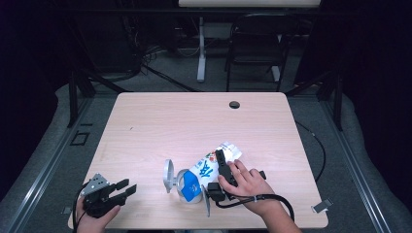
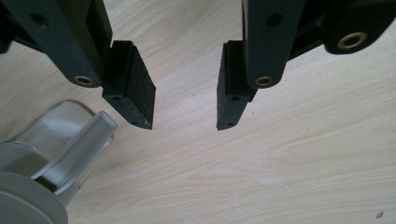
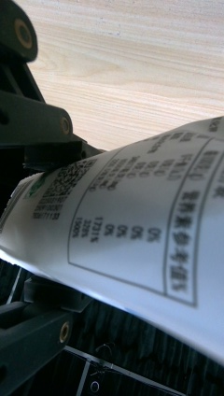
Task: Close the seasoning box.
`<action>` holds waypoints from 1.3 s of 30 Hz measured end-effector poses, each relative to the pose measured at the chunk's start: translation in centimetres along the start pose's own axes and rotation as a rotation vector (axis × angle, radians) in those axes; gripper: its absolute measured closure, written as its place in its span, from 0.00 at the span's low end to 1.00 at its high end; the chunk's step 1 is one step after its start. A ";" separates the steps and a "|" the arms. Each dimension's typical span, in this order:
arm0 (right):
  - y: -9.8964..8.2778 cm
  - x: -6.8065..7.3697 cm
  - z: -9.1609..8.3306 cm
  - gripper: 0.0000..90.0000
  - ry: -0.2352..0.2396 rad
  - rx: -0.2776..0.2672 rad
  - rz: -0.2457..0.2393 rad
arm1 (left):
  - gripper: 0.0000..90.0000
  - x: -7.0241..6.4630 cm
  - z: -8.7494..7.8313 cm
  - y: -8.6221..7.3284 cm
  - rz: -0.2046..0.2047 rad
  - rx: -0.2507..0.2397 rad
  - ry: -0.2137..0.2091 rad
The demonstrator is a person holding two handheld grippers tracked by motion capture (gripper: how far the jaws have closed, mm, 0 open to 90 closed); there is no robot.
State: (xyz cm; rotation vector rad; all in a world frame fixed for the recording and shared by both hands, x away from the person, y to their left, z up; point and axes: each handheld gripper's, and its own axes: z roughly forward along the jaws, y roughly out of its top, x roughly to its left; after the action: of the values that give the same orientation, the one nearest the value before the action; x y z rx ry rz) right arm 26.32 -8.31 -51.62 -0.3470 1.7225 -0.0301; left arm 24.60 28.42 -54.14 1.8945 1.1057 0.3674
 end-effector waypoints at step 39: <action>0.0 0.3 -0.1 0.57 -0.004 0.002 -0.002 | 0.64 -0.3 0.2 0.0 0.009 -0.004 0.002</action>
State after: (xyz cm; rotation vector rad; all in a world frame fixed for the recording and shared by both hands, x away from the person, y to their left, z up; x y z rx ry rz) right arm 26.22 -8.36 -51.87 -0.3476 1.7180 -0.0323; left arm 24.55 28.11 -54.19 1.8963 1.0972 0.3765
